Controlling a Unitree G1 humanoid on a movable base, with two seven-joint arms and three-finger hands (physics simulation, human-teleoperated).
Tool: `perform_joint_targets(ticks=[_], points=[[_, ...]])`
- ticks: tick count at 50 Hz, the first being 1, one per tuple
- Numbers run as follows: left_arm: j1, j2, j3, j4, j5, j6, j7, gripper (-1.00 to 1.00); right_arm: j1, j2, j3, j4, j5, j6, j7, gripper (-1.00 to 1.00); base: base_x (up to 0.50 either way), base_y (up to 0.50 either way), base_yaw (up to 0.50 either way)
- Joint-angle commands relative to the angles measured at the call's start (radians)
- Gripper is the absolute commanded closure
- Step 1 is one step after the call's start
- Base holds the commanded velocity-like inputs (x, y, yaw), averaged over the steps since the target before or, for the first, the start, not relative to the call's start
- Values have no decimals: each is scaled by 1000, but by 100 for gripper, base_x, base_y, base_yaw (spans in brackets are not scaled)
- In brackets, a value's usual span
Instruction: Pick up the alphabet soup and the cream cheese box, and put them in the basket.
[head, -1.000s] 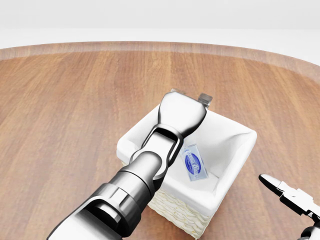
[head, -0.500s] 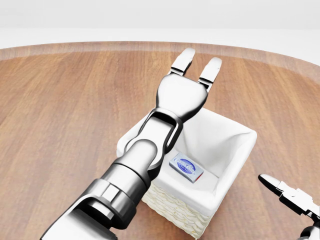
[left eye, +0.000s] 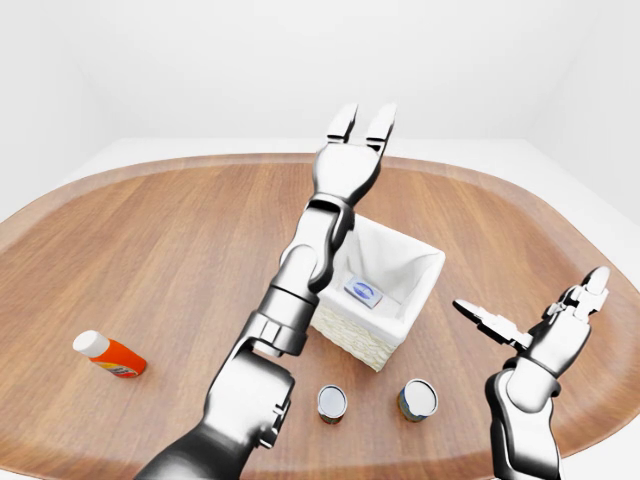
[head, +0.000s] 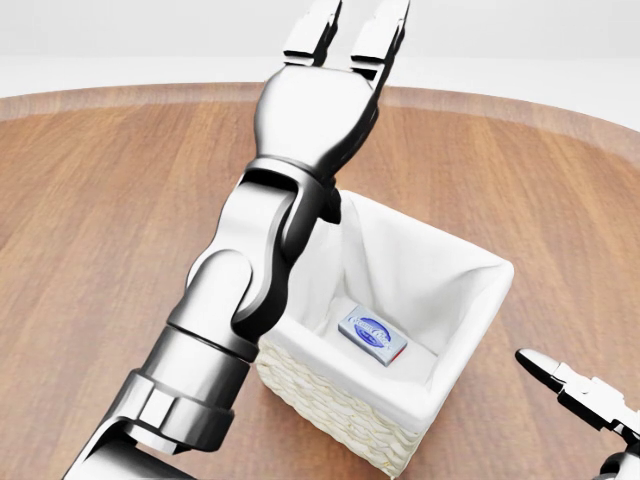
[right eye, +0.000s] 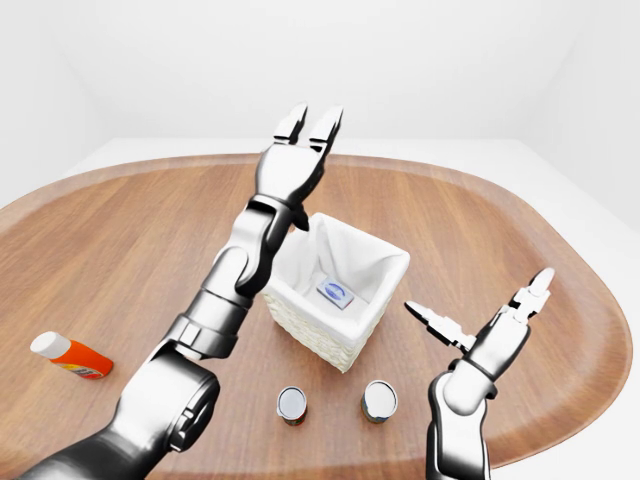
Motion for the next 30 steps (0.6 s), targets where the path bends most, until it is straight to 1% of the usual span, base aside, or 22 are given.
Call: perform_joint_targets(ticks=[1, 3, 5, 6, 8, 10, 13, 14, 15, 17, 18, 19, 20, 22, 25, 27, 28, 29, 30], points=[[121, 39, 42, -345, -160, 20, -82, -100, -2, 0, 1, 4, -7, 1, 0, -100, 0, 0, 0], [149, 61, 40, -420, -161, 37, -108, -100, -3, -1, 1, 11, -7, -6, 0, -100, 0, 0, 0], [168, 69, 41, -469, -171, 46, -130, -100, 0, 0, 2, 0, -9, 2, 0, -100, 0, 0, 0], [176, 73, 40, -483, -171, 46, -136, -100, 1, 1, 3, -4, -8, 4, 0, -100, 0, 0, 0], [193, 85, 46, -522, -171, 46, -147, -100, 0, 0, 2, 6, -13, -7, 0, -100, 0, 0, 0], [197, 93, 58, -547, -185, 46, -153, -100, 4, 2, 2, -7, -17, -1, 0, -100, 0, 0, 0], [212, 109, 66, -589, -203, 46, -164, -100, 5, 3, 1, -10, -17, -2, 0, -100, 0, 0, 0], [226, 123, 76, -611, -215, 46, -176, -100, 5, 3, 1, -12, -18, -1, 0, -100, 0, 0, 0], [227, 130, 86, -620, -221, 46, -168, -100, 4, 2, 0, -10, -17, -4, 0, -100, 0, 0, 0], [219, 157, 115, -616, -259, 46, -163, -100, 5, 1, 3, -1, -20, -16, 0, -100, 0, 0, 0], [218, 173, 129, -611, -285, 46, -154, -100, 10, 2, 7, -16, -19, -8, 0, -100, 0, 0, 0], [219, 186, 132, -611, -303, 46, -149, -100, 12, 4, 9, -22, -22, -8, 0, -100, 0, 0, 0], [226, 210, 141, -614, -316, 46, -146, -100, 10, 3, 8, -18, -26, -10, 0, -100, 0, 0, 0], [235, 230, 152, -630, -342, 46, -146, -100, 10, 4, 5, -23, -23, -8, 0, -100, 0, 0, 0], [245, 263, 174, -673, -375, 46, -152, -100, 10, 4, 4, -14, -31, -19, 0, -100, 0, 0, 0], [247, 284, 189, -692, -394, 46, -155, -100, 12, 6, 4, -21, -32, -14, 0, -100, 0, 0, 0], [246, 308, 205, -689, -417, 46, -157, -100, 12, 6, 3, -23, -29, -14, 0, -100, 0, 0, 0], [246, 311, 204, -689, -421, 46, -156, -100, 12, 7, 3, -23, -29, -14, 0, -100, 0, 0, 0], [231, 340, 245, -673, -460, 46, -142, -100, 12, 6, 4, -22, -34, -13, 0, -100, 0, 0, 0]])
